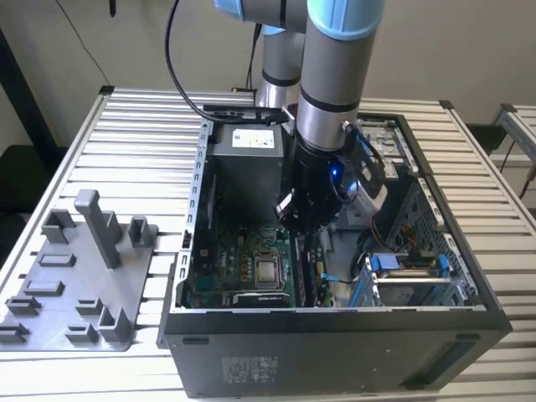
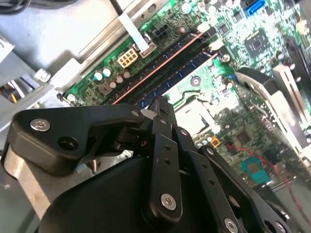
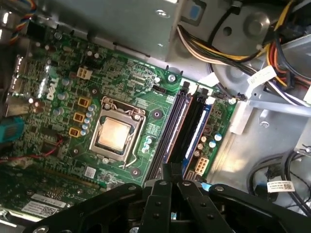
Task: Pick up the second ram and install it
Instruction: 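Press down the second ram until it locks into place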
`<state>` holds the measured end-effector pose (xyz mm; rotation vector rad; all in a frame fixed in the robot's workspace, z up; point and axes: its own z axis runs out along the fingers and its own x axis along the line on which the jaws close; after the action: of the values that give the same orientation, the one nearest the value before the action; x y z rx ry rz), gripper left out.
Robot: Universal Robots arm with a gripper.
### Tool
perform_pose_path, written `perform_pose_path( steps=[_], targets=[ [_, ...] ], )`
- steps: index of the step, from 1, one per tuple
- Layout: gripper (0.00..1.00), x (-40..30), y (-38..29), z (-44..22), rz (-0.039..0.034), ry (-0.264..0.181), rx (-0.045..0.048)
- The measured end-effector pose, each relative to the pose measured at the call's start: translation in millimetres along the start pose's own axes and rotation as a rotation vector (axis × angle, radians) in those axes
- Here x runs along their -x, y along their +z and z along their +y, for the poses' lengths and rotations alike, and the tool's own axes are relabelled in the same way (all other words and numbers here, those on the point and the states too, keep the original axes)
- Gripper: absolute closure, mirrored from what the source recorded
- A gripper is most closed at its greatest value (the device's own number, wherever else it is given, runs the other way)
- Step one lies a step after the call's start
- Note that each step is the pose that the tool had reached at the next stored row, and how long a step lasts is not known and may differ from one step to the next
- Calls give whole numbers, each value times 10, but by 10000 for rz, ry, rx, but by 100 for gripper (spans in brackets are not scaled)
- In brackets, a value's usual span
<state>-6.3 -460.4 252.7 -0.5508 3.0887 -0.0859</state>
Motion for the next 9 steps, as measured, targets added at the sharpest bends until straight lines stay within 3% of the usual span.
perform_pose_path(
  steps=[9],
  targets=[
    [89,0,45,3,-111,-1580,31]
  ],
)
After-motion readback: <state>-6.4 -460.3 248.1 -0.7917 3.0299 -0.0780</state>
